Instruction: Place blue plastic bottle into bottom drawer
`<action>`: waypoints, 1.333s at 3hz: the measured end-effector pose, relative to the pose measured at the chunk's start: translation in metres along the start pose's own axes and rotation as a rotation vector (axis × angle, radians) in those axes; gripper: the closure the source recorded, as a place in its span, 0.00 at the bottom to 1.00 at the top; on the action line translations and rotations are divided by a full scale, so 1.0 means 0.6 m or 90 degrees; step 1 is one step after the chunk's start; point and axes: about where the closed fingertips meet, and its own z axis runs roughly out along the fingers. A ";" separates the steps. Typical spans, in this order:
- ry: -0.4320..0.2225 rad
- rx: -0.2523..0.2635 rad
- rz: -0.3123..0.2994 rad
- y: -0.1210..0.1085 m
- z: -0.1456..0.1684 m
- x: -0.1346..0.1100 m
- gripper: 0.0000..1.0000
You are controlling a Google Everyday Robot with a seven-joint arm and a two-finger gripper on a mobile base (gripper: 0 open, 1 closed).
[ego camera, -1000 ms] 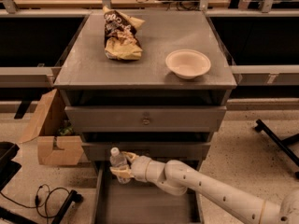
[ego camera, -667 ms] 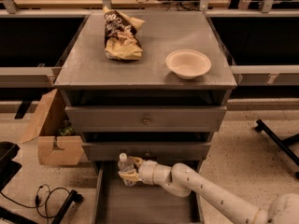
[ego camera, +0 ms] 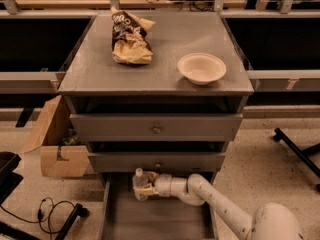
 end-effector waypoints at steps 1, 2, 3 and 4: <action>-0.006 0.005 -0.010 -0.019 -0.016 -0.013 1.00; 0.017 -0.036 -0.022 0.006 0.013 0.023 1.00; 0.031 -0.096 -0.034 0.018 0.031 0.068 1.00; 0.038 -0.140 -0.040 0.021 0.034 0.108 1.00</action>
Offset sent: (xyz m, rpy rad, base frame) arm -0.0060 0.0168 -0.0395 -0.0682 -0.0402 0.1594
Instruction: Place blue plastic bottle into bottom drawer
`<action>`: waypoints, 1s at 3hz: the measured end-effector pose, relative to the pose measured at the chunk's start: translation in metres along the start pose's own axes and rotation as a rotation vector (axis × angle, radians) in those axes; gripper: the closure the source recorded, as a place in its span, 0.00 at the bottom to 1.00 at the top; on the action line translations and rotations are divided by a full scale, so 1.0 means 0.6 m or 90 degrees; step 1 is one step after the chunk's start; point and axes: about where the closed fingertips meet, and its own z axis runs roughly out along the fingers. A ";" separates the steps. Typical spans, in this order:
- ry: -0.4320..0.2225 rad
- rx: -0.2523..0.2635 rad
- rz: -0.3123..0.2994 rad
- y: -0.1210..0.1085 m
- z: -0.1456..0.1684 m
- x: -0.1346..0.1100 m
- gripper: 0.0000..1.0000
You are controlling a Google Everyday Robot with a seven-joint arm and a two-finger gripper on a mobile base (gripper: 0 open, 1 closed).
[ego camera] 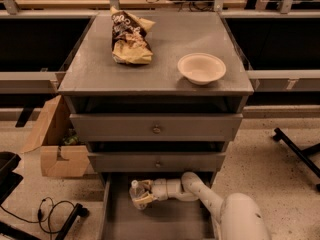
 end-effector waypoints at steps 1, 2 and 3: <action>0.002 0.001 -0.013 0.010 -0.007 0.027 1.00; 0.004 0.030 -0.021 0.040 -0.016 0.050 1.00; 0.002 0.026 -0.019 0.044 -0.011 0.049 0.82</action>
Offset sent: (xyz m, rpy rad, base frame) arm -0.0563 -0.0263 -0.0426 -0.0184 -0.0575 -0.1032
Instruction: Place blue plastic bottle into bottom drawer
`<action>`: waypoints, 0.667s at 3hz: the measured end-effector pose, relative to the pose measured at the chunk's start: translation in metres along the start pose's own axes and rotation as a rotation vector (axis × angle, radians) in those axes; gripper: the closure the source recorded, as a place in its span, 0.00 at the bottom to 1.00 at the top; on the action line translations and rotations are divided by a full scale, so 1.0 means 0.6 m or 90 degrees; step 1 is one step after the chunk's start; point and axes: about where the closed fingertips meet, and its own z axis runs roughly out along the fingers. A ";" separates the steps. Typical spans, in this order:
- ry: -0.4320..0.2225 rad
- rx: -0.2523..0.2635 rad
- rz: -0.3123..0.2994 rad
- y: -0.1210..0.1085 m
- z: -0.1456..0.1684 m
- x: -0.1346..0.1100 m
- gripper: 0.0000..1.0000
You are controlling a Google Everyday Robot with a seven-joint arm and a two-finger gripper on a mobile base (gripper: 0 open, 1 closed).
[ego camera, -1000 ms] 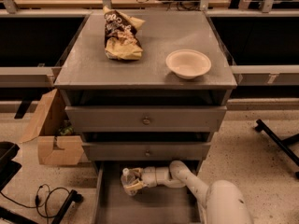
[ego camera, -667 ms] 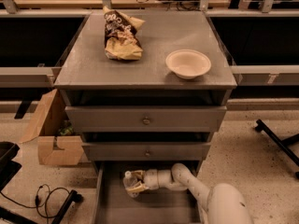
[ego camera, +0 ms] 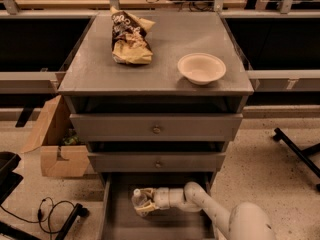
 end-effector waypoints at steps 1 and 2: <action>0.000 0.000 0.000 0.000 0.000 0.000 0.50; 0.000 0.000 0.000 0.000 0.000 0.000 0.27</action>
Offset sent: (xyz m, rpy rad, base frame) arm 0.0000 0.0000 0.0000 0.0000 0.0000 0.0001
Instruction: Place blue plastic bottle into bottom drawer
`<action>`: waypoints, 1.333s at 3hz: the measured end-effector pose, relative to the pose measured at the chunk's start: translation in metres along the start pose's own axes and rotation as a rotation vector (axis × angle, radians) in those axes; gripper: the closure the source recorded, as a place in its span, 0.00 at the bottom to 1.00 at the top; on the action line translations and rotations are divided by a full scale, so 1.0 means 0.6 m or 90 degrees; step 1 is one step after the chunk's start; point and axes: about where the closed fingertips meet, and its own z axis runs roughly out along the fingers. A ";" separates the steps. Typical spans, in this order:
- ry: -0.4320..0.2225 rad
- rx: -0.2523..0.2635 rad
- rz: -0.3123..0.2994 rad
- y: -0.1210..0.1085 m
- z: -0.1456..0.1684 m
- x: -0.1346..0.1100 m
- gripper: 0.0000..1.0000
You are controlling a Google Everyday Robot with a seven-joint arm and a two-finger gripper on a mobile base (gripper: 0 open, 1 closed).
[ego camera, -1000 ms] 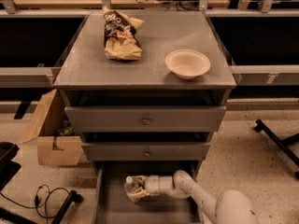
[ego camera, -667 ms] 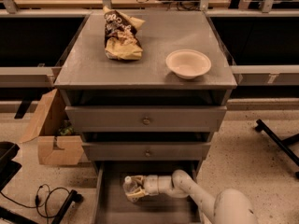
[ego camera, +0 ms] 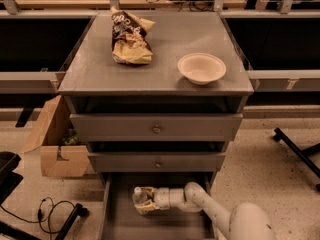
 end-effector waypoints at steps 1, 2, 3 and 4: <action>0.000 0.000 0.000 0.000 0.000 0.000 0.04; 0.000 0.000 0.000 0.000 0.000 0.000 0.00; 0.000 0.000 0.000 0.000 0.000 0.000 0.00; 0.009 0.012 0.012 0.002 -0.025 -0.014 0.00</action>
Offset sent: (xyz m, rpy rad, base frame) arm 0.0000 0.0000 0.0000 0.0000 0.0000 0.0000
